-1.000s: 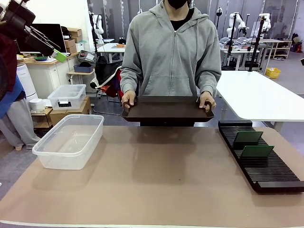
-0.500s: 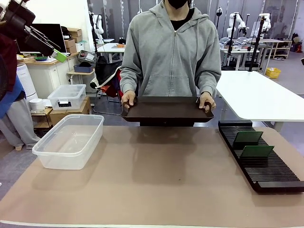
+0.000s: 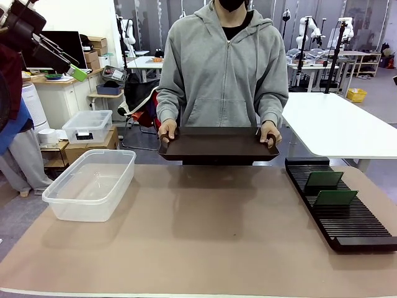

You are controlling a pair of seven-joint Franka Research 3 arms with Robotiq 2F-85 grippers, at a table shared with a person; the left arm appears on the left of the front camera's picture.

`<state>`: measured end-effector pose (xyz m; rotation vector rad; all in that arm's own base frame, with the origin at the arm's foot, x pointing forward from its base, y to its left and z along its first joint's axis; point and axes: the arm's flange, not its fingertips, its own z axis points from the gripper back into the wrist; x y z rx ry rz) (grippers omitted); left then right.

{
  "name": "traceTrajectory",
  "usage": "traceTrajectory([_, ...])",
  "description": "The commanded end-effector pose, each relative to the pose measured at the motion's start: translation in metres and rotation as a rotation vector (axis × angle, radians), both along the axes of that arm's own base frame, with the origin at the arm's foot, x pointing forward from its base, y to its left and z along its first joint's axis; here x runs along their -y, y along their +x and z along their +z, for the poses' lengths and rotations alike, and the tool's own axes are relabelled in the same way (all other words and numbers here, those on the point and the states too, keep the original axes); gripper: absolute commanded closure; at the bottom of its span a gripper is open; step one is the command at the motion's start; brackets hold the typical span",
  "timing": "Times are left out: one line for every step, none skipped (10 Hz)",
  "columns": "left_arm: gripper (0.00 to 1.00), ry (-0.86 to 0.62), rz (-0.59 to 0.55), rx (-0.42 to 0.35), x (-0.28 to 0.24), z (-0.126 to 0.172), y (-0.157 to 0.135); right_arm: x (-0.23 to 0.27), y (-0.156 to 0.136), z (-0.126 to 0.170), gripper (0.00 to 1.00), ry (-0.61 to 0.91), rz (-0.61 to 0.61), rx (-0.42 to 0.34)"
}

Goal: Sort PCBs into racks and boxes based on the side picked up.
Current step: If the short side of the Blank PCB is picked up, insert it into the PCB Rack ; if the long side is picked up, place it in the Organizing box.

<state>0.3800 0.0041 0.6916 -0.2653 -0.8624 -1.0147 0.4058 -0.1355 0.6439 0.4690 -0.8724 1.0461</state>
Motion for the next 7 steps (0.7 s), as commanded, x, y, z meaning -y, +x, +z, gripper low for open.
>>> traceTrajectory([0.0, 0.0, -0.008, -0.004, -0.0006, -0.0005, -0.001, -0.002, 0.0001, -0.0003, 0.0, -0.004, 0.002, -0.005])
traceTrajectory([0.0, 0.0, -0.008, -0.004, -0.0006, -0.0005, -0.001, -0.002, 0.0001, -0.0003, 0.0, -0.004, 0.002, -0.005])
traceTrajectory([0.0, 0.0, -0.008, -0.004, -0.0006, -0.0005, -0.001, -0.002, 0.0001, -0.0003, 0.0, -0.004, 0.002, -0.005])
traceTrajectory([0.0, 0.0, -0.008, -0.004, -0.0006, -0.0005, -0.001, -0.002, 0.0001, -0.0003, 0.0, -0.004, 0.002, -0.005])
traceTrajectory([0.0, 0.0, -0.008, -0.004, -0.0006, -0.0005, -0.001, -0.002, 0.0001, -0.0003, 0.0, -0.004, 0.002, -0.005])
traceTrajectory([0.0, 0.0, -0.008, -0.004, -0.0006, -0.0005, -0.001, -0.002, 0.0001, -0.0003, 0.0, -0.004, 0.002, -0.005])
traceTrajectory([0.0, 0.0, -0.008, -0.004, -0.0006, -0.0005, -0.001, -0.002, 0.0001, -0.0003, 0.0, -0.004, 0.002, -0.005])
